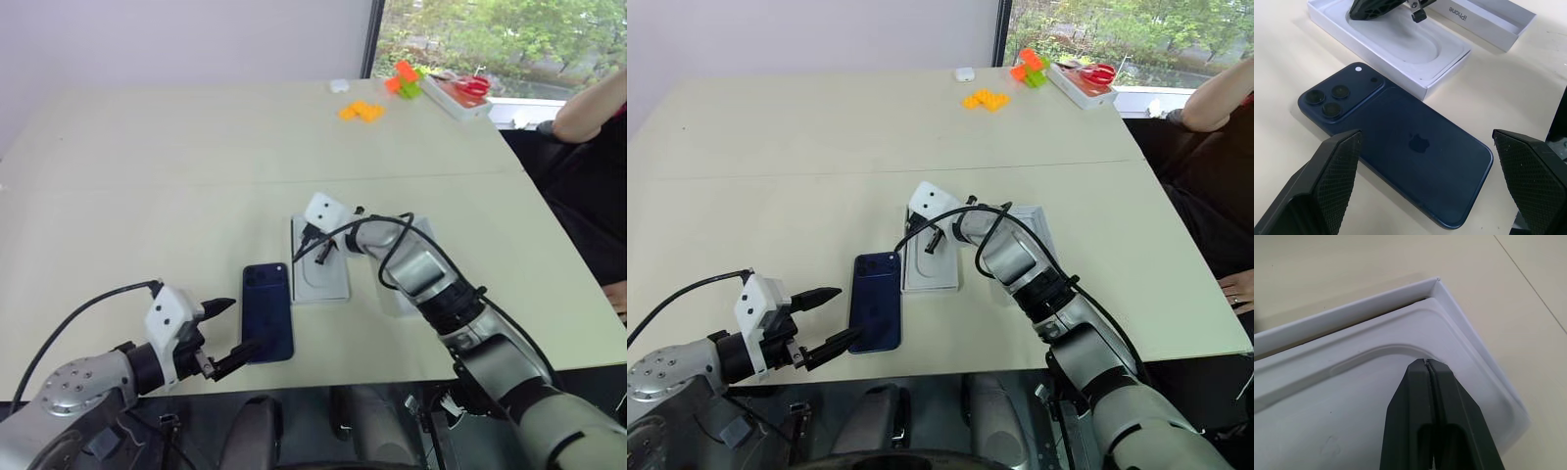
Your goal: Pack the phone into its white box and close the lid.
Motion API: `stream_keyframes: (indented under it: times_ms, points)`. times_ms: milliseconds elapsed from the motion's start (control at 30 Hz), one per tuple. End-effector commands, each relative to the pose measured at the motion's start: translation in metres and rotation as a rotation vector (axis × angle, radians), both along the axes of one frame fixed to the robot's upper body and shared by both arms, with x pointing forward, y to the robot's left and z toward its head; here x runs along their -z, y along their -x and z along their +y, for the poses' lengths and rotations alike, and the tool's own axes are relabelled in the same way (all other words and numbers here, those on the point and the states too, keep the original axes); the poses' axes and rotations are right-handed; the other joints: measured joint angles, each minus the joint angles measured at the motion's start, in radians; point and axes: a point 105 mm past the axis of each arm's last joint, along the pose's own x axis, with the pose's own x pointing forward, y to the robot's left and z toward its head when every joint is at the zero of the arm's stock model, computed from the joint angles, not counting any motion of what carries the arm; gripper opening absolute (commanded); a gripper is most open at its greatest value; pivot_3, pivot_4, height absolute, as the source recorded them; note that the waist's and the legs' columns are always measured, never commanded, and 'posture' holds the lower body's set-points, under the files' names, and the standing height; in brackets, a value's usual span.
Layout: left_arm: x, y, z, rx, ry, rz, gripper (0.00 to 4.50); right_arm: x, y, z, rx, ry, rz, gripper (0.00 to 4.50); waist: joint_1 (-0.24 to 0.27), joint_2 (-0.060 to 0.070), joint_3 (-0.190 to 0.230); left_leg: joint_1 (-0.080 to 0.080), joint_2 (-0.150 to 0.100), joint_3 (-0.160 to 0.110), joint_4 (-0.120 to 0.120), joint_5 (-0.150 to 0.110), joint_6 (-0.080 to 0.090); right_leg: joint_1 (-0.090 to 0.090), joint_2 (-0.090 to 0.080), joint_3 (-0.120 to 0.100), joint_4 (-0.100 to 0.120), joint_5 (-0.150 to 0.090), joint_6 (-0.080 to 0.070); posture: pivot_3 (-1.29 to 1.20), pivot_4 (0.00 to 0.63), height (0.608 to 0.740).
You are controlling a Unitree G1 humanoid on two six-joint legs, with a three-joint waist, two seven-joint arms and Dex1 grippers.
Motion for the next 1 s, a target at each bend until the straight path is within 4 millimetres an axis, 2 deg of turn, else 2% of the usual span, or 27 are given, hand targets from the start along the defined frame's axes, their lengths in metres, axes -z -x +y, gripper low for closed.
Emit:
stream_keyframes:
  times_ms: [33,133,233,300,433,533,733,867,1000]
  points:
    - [-0.008,0.003,-0.008,0.034,0.003,-0.033,4.5,-0.008,0.004,0.001,-0.03,-0.032,-0.019,0.06,0.0,0.0,0.0,0.0,0.0,0.0,0.0,0.0,0.0,0.0,0.0,0.0,0.001,0.0,0.0,0.0,0.15,0.726]
    - [-0.007,0.002,-0.009,0.034,0.004,-0.033,4.5,-0.019,0.016,0.001,-0.091,-0.065,-0.032,0.06,0.003,0.0,0.0,0.0,0.0,-0.001,0.0,0.0,0.0,-0.001,0.001,0.0,0.002,0.0,0.0,0.0,0.15,0.726]
    - [-0.008,0.0,-0.008,0.025,0.01,-0.037,4.5,-0.034,0.028,-0.011,-0.109,-0.101,-0.021,0.06,0.003,0.0,0.0,-0.002,0.0,-0.001,0.0,0.0,0.0,-0.003,0.0,0.0,0.005,0.001,0.002,0.0,0.15,0.726]
    - [-0.007,-0.001,-0.007,0.021,0.008,-0.037,4.5,-0.036,0.036,-0.022,-0.108,-0.088,-0.01,0.06,0.003,0.0,0.0,-0.001,0.0,-0.001,0.0,0.0,0.0,-0.003,0.0,0.0,0.006,0.001,0.002,0.0,0.15,0.726]
    - [-0.006,-0.002,-0.007,0.02,0.009,-0.035,4.5,-0.029,0.046,-0.038,-0.096,-0.025,0.003,0.06,0.0,0.0,0.0,0.0,-0.001,-0.001,0.001,0.0,0.0,-0.002,0.0,0.0,0.007,0.0,0.001,0.0,0.15,0.726]
    - [-0.005,-0.003,-0.008,0.023,0.011,-0.035,4.5,-0.023,0.049,-0.04,-0.087,-0.005,0.017,0.06,-0.002,0.0,0.0,0.001,-0.001,-0.001,0.001,0.0,0.0,-0.002,0.002,0.0,0.009,-0.001,0.001,0.0,0.15,0.726]
    - [-0.005,-0.005,-0.009,0.024,0.014,-0.039,4.5,-0.007,0.047,-0.037,-0.081,0.023,0.038,0.06,-0.002,0.0,0.0,0.005,-0.001,-0.002,0.001,0.001,0.0,-0.001,0.003,0.0,0.011,-0.002,0.002,0.0,0.15,0.726]
    - [-0.005,-0.005,-0.009,0.02,0.015,-0.038,4.5,-0.002,0.049,-0.029,-0.105,0.023,0.048,0.06,-0.002,0.0,0.0,0.011,-0.001,-0.001,0.001,0.001,0.0,0.005,0.003,0.001,0.01,-0.003,0.002,0.0,0.15,0.726]
    - [-0.004,-0.004,-0.01,0.015,0.016,-0.035,4.5,0.0,0.052,-0.022,-0.123,0.014,0.055,0.06,-0.001,0.0,0.0,0.011,-0.001,-0.001,0.001,0.001,0.0,0.005,0.002,0.002,0.01,-0.003,0.002,0.0,0.15,0.726]
